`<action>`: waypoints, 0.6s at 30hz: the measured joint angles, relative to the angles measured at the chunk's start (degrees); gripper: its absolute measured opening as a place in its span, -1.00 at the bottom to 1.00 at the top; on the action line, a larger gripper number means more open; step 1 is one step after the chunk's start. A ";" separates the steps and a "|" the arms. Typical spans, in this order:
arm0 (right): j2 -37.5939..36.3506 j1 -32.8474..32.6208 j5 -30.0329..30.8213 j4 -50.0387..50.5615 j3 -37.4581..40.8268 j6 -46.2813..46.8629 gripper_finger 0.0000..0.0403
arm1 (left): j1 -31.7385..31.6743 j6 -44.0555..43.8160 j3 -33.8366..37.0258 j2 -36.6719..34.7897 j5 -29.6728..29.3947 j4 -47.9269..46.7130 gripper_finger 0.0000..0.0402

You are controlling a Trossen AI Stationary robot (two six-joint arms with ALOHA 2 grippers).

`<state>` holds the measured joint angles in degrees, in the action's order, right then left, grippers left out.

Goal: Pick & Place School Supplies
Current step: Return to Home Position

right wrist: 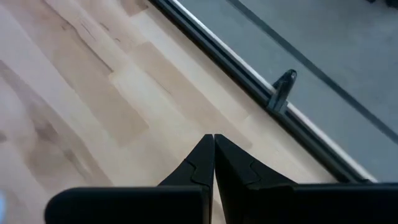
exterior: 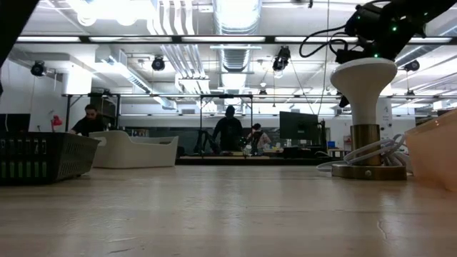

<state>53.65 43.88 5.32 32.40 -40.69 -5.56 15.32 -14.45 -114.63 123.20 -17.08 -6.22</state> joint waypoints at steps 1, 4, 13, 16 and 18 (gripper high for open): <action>-0.13 0.03 -0.29 -0.02 -0.02 0.69 -0.96 | -0.01 2.19 0.22 -2.21 0.02 -0.49 -0.55; -0.85 0.07 -4.77 -0.21 -0.34 1.50 -0.96 | -0.16 8.97 0.48 -8.24 -0.52 -4.95 -0.55; -5.61 -1.65 -31.47 -5.13 -4.68 10.42 -0.96 | 0.45 11.99 0.70 -23.08 -8.95 -24.95 -0.55; -8.64 -5.63 -33.16 -9.93 -5.94 12.60 -0.96 | 1.21 11.85 1.91 -25.15 -14.43 -29.11 -0.55; -10.75 -9.10 -33.27 -12.37 -7.03 12.65 -0.96 | 1.70 14.80 3.44 -26.09 -16.93 -30.03 -0.55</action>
<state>42.91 34.77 -27.96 20.02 -47.72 7.09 17.02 0.35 -111.19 97.11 -34.01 -36.25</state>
